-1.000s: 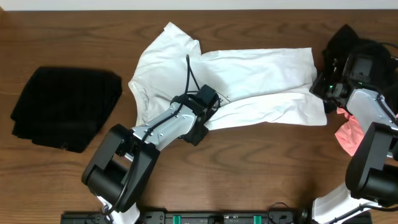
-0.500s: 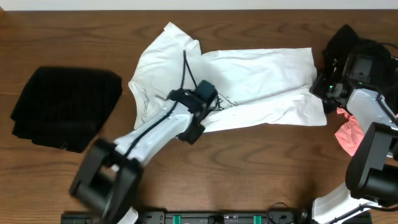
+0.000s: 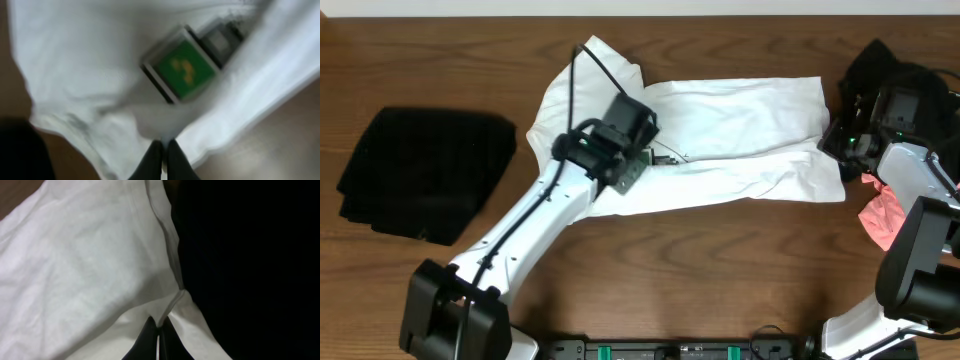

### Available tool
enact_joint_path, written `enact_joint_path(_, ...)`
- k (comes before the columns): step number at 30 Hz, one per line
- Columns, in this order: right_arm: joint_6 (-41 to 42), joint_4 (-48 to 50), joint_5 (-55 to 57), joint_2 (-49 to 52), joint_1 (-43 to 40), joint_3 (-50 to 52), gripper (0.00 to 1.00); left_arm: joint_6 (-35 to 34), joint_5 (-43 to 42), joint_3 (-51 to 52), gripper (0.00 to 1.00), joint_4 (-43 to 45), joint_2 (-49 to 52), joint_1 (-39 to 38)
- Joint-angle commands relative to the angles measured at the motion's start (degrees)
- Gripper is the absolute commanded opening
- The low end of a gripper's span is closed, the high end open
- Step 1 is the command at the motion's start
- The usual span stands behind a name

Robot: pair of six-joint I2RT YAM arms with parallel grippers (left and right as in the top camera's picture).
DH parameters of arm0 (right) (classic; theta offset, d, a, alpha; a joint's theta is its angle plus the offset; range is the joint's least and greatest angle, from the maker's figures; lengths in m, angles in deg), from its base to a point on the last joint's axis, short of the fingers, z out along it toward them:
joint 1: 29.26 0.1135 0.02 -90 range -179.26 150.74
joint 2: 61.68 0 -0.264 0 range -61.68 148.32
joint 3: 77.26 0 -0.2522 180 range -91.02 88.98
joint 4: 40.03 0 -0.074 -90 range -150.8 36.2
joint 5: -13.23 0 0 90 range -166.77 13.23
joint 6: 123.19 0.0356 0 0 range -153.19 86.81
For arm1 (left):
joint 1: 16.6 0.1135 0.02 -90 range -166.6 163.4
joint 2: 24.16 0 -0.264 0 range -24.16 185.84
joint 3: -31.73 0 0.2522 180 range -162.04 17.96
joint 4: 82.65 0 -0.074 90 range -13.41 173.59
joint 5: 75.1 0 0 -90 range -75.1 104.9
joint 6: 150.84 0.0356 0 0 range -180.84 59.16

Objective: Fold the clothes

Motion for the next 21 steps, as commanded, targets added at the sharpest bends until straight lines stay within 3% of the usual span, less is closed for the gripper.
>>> enact_joint_path(1, 0.09, -0.63, 0.33, 0.39, 0.15, -0.76, 0.01, 3.45, 0.68, -0.24, 0.06, 3.45, 0.66, 2.45)
enact_joint_path(10, 0.11, -2.21, 0.31, 0.39, 0.17, -0.76, 0.01, 4.22, 0.0, -0.24, 0.06, 11.28, 6.78, 5.88)
enact_joint_path(11, 0.11, -2.38, 0.33, 0.39, 0.17, -0.76, 0.01, 4.2, -0.02, -0.24, 0.1, 11.52, 7.78, 5.88)
enact_joint_path(13, 0.11, -2.58, 0.33, 0.39, 0.17, -0.76, 0.01, 4.17, -0.02, -0.24, 0.29, 11.67, 9.05, 5.81)
enact_joint_path(14, 0.11, -2.71, 0.31, 0.39, 0.17, -0.76, 0.01, 3.91, 0.07, -0.24, 0.55, 11.43, 9.51, 5.81)
enact_joint_path(15, 0.11, -2.75, 0.31, 0.39, 0.17, -0.76, 0.01, 3.48, 0.07, -0.24, 0.98, 10.91, 9.55, 5.81)
enact_joint_path(21, 0.09, -3.45, 0.31, 0.39, 0.17, -0.76, 0.01, -4.09, 0.31, -0.72, 0.98, 3.3, 6.38, 6.16)
